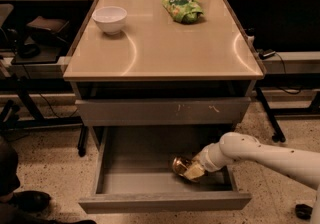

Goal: Place orange can into middle drawer

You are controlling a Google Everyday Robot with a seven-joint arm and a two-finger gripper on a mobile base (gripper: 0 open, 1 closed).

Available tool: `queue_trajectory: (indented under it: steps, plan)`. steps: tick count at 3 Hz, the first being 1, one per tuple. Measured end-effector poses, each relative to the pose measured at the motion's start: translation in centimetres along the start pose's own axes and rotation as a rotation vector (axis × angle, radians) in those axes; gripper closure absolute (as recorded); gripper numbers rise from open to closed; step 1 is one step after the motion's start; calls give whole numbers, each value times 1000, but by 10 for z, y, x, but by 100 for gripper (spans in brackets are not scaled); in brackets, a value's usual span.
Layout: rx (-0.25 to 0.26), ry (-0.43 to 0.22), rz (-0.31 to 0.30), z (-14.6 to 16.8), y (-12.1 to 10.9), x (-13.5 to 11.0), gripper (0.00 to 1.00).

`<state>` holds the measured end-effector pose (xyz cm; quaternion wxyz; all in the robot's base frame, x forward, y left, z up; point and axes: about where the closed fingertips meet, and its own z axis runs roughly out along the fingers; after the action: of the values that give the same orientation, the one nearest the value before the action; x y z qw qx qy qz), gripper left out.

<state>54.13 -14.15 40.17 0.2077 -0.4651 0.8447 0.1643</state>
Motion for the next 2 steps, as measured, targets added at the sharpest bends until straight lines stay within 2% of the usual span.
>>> queue_trajectory:
  steps: [2]
  plan:
    - [0,0,0,0,0,0,34]
